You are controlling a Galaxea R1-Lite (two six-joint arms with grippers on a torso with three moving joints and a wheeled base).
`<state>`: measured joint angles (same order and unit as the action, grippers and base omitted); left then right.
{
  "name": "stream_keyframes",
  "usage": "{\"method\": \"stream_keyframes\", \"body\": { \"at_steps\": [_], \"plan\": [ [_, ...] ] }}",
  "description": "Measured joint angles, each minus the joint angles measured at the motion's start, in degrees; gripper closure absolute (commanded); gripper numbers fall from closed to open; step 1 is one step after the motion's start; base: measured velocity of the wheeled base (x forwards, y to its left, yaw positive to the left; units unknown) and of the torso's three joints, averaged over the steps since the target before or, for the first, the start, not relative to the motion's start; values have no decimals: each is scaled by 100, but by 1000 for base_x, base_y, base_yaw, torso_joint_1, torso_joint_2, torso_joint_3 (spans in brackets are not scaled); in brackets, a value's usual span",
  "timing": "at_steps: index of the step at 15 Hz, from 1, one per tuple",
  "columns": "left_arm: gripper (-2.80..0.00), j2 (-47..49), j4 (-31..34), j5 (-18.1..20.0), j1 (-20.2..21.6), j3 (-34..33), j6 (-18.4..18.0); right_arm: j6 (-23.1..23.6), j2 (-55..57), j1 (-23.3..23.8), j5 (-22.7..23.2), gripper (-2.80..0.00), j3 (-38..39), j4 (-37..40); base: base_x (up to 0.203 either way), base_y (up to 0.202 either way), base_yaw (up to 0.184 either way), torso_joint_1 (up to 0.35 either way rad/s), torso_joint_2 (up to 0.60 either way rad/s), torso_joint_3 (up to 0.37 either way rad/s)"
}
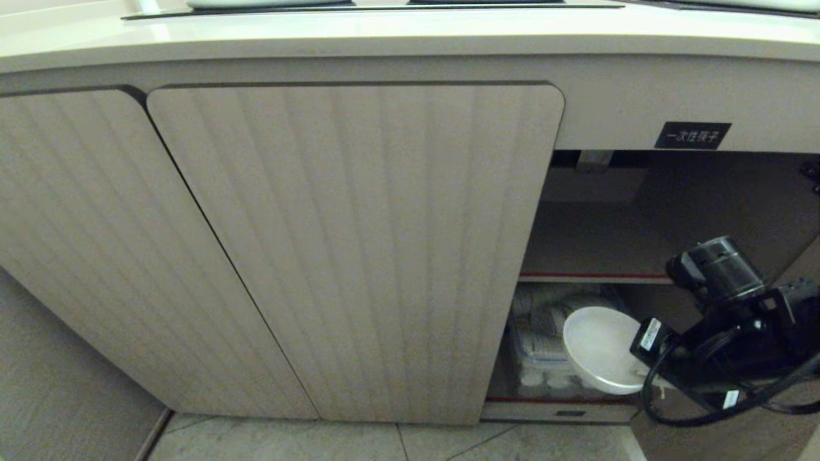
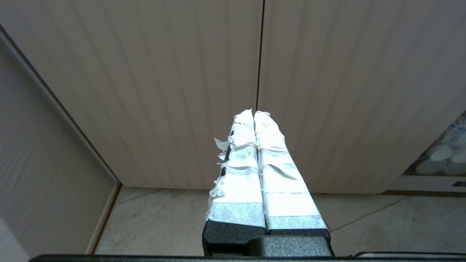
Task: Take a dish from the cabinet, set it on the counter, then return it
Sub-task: Put it back into the cabinet
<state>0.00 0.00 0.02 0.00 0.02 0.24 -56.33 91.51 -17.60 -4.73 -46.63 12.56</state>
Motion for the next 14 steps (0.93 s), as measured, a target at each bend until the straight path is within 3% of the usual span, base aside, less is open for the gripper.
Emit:
{"method": "stream_keyframes", "body": {
  "at_steps": [8,14],
  "plan": [
    [0,0,0,0,0,2,-2,-570,154,243,2,0,-292,-329,0,0,0,0,0,0],
    [0,0,0,-2,0,2,0,-721,341,346,-37,0,-667,-350,0,0,0,0,0,0]
  ]
}}
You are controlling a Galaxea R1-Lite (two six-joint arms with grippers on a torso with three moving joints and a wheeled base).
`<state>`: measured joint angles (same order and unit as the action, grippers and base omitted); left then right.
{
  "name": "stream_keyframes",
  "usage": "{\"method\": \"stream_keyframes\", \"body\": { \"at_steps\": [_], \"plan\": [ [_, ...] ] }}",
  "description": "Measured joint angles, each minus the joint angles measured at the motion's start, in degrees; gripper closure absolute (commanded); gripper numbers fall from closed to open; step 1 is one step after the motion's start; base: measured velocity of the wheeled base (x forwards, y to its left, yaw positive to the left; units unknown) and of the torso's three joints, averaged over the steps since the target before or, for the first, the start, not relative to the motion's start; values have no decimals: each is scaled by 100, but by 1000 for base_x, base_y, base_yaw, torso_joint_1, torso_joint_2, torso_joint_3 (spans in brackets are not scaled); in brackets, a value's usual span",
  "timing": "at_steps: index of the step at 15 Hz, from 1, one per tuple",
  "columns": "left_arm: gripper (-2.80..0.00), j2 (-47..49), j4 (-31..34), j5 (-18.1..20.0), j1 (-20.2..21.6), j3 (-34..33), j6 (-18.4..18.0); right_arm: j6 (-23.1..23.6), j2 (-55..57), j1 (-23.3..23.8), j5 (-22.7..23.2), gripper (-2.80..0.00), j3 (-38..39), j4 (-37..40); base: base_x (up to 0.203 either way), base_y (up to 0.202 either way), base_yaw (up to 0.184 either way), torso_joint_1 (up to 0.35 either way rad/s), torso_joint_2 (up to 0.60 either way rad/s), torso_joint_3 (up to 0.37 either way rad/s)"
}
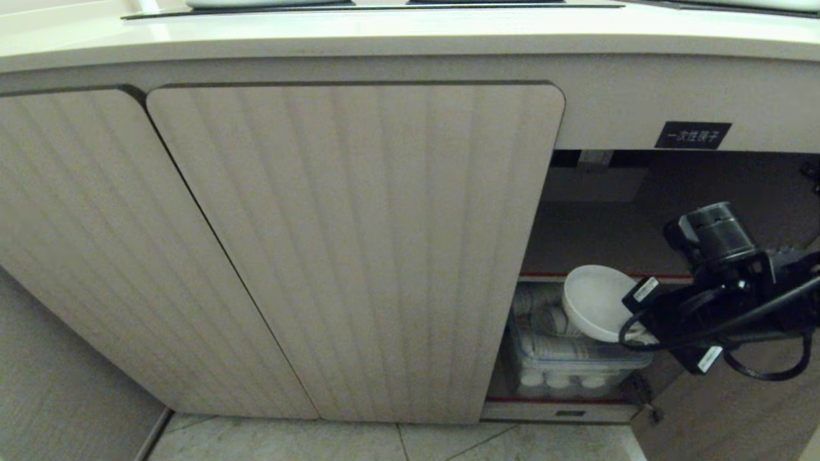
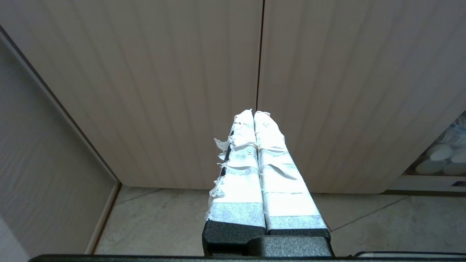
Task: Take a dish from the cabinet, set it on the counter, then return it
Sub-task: Put it back into the cabinet
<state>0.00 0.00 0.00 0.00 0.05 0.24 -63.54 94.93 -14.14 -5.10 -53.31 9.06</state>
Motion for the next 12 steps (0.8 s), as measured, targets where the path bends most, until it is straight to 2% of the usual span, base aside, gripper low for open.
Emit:
{"method": "stream_keyframes", "body": {
  "at_steps": [4,12],
  "plan": [
    [0,0,0,2,0,0,0,-277,131,172,0,0,-258,1,0,0,0,0,0,0],
    [0,0,0,2,0,0,-1,-390,449,324,-33,0,-701,28,0,0,0,0,0,0]
  ]
}}
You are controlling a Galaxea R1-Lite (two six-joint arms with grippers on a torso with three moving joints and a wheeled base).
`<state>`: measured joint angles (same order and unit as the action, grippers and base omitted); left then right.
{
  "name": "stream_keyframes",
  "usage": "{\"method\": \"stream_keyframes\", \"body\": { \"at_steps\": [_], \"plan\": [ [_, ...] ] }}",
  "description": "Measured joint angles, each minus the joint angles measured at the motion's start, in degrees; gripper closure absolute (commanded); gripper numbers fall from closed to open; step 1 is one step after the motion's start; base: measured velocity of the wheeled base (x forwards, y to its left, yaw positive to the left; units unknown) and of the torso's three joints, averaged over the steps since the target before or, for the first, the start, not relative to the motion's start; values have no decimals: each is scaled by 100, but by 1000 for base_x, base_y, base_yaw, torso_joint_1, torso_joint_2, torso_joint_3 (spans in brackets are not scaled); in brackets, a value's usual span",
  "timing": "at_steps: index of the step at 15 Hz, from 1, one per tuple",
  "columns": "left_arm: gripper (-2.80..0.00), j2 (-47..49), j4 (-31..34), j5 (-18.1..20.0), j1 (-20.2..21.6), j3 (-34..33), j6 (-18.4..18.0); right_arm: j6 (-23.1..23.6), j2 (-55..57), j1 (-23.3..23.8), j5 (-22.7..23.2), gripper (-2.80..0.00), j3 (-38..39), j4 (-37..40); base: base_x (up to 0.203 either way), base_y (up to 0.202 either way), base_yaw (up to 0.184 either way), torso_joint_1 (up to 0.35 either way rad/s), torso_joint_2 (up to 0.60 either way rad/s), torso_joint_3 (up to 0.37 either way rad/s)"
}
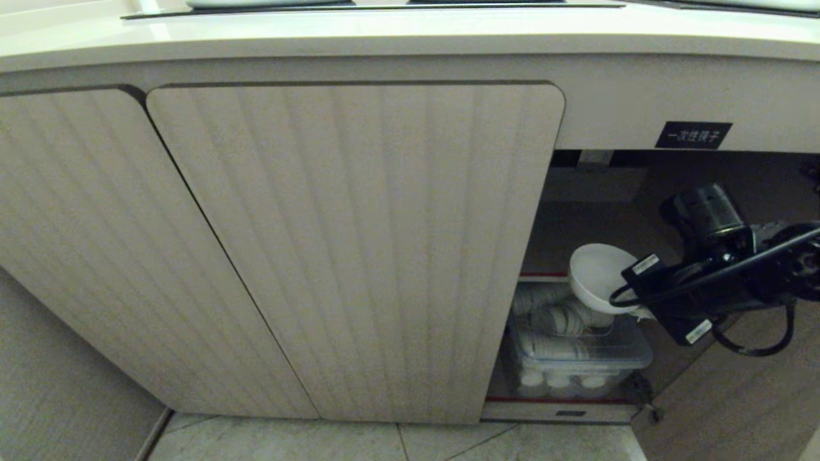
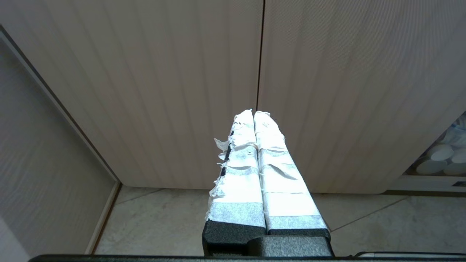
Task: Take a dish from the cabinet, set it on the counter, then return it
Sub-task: Put it back into the cabinet
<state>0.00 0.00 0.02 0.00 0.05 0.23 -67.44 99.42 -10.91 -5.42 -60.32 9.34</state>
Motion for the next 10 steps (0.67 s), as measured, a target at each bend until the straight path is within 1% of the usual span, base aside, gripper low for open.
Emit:
{"method": "stream_keyframes", "body": {
  "at_steps": [10],
  "plan": [
    [0,0,-2,-2,0,-3,1,27,492,75,-17,0,-639,57,0,0,0,0,0,0]
  ]
}}
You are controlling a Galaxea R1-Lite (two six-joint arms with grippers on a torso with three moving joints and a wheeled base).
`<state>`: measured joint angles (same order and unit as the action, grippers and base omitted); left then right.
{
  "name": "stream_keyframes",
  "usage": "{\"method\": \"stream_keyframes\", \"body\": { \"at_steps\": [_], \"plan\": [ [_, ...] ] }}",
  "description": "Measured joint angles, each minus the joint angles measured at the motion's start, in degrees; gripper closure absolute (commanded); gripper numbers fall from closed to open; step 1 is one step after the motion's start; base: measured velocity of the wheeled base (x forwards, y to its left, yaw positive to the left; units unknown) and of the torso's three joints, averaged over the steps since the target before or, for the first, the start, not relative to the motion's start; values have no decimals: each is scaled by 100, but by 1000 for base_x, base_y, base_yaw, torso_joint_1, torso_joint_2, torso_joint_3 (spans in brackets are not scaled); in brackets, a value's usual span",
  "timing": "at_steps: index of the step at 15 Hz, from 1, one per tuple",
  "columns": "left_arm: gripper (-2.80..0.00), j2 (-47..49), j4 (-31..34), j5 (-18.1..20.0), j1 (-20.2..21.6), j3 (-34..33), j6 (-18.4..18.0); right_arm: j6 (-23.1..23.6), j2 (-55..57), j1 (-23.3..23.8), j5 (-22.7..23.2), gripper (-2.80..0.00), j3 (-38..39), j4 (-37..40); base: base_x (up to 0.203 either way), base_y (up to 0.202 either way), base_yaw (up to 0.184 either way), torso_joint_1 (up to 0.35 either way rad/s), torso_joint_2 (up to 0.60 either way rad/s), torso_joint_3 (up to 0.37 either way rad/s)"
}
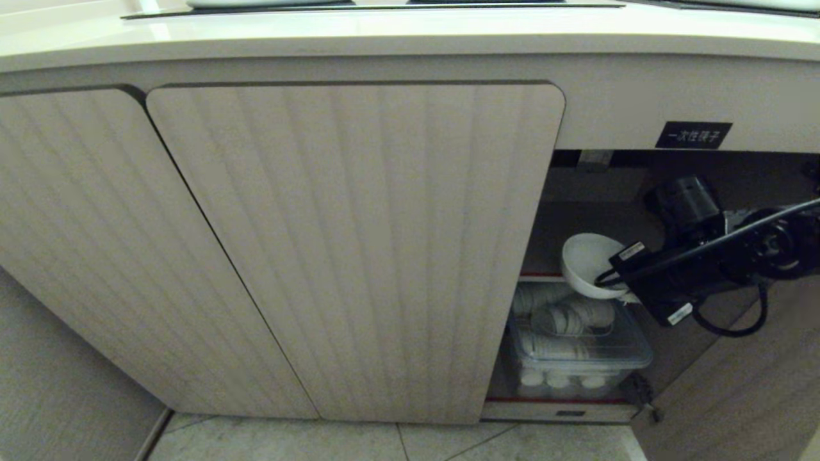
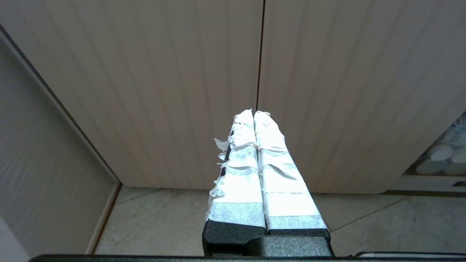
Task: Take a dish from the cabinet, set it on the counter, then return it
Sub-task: Put it back into the cabinet
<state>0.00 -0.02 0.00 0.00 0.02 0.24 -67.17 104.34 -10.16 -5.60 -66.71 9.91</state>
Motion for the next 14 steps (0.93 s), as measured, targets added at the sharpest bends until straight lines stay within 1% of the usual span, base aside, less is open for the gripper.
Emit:
{"method": "stream_keyframes", "body": {
  "at_steps": [2,7,10,14],
  "plan": [
    [0,0,0,0,0,0,-1,51,101,57,0,0,-130,20,0,0,0,0,0,0],
    [0,0,2,0,0,0,2,347,304,243,48,0,-247,89,0,0,0,0,0,0],
    [0,0,2,0,0,3,0,566,389,320,256,0,-330,132,0,0,0,0,0,0],
    [0,0,2,0,0,3,-3,599,524,383,384,0,-704,630,0,0,0,0,0,0]
  ]
}}
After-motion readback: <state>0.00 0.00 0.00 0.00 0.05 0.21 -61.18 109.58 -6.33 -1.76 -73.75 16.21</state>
